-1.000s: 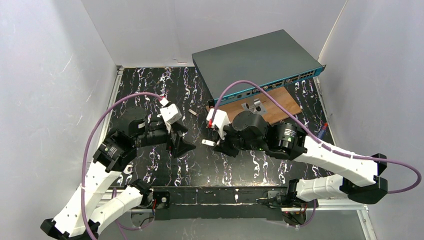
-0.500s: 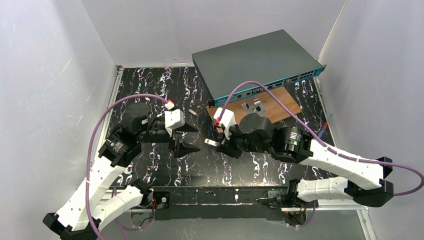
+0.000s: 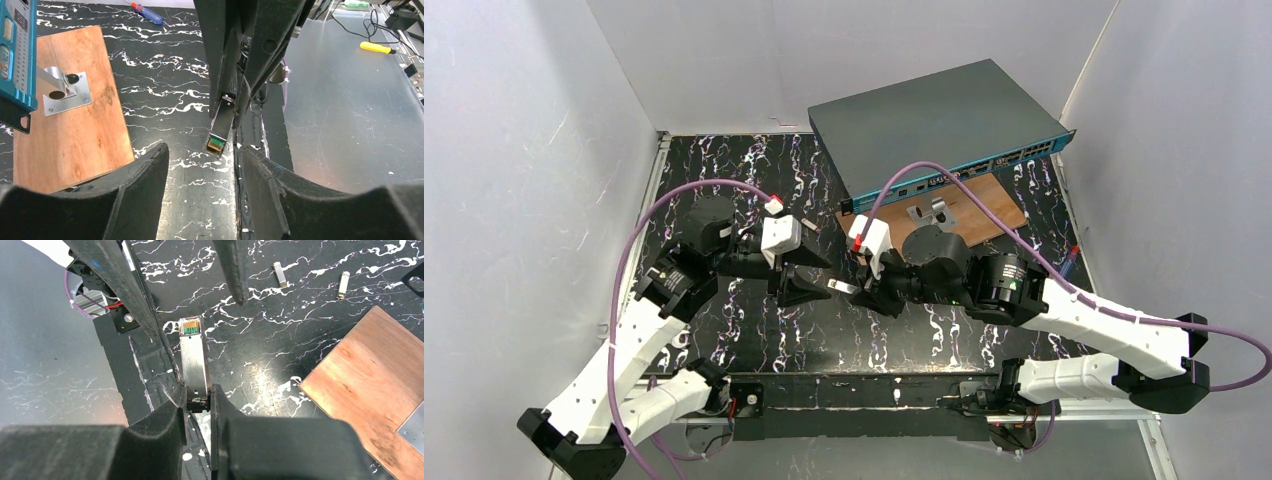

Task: Insert the plug into the switch port
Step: Pick up the plug from the center of the board.

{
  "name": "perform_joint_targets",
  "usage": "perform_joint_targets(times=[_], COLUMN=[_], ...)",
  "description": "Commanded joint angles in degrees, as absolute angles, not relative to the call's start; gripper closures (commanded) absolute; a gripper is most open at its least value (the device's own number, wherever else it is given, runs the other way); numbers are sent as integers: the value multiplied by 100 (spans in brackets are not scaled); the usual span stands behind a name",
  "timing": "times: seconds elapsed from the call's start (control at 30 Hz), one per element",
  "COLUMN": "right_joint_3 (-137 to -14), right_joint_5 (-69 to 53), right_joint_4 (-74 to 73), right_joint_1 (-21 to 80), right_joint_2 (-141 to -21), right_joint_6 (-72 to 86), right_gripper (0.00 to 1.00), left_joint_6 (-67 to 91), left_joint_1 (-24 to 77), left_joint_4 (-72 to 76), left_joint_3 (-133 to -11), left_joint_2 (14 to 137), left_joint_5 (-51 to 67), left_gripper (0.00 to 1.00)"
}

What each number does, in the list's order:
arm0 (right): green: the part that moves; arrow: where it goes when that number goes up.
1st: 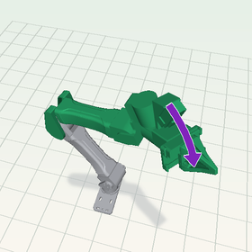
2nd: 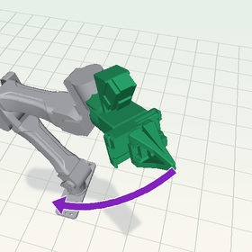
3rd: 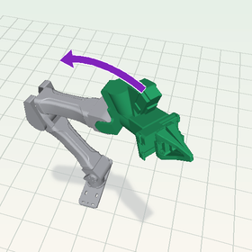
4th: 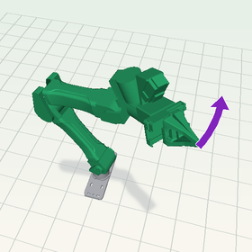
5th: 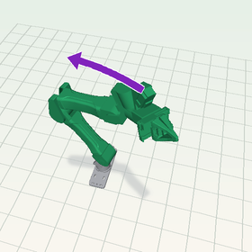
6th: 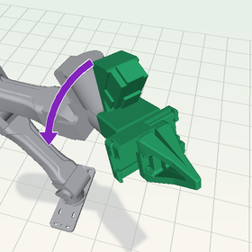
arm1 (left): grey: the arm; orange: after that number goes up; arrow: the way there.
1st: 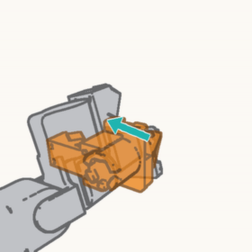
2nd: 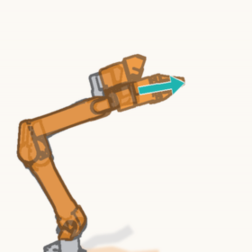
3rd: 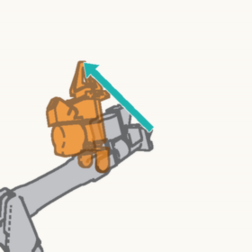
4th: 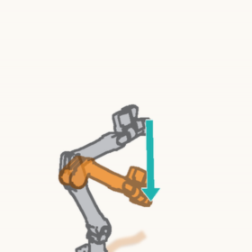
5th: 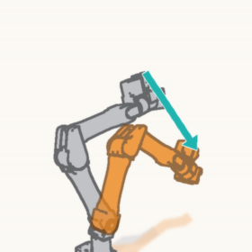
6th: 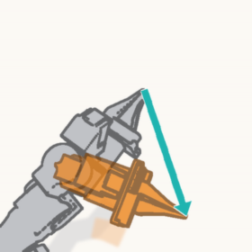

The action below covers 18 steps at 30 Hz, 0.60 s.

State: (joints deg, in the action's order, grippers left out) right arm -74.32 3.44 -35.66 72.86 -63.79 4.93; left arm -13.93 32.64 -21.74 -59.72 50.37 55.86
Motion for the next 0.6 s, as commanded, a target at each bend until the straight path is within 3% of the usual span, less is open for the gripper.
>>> perform_joint_targets(times=[0.0, 0.27, 0.57], right_joint_3=[-7462, -7479, -7401], right_joint_5=[257, 334, 424], right_joint_4=[-3210, -3160, -2986], right_joint_1=[7277, 7277, 7230], right_joint_2=[-6407, -6446, -6448], right_joint_6=[475, 422, 515], right_gripper=[99, 99, 99], left_joint_6=[-1450, -1475, -1559], left_joint_1=[3296, 3317, 3322], left_joint_4=[-2012, -2013, -2089], left_joint_3=[-6140, -6163, -6132], left_joint_2=[5176, 5287, 5318], left_joint_5=[5916, 6055, 6185], left_gripper=[47, 62, 100])
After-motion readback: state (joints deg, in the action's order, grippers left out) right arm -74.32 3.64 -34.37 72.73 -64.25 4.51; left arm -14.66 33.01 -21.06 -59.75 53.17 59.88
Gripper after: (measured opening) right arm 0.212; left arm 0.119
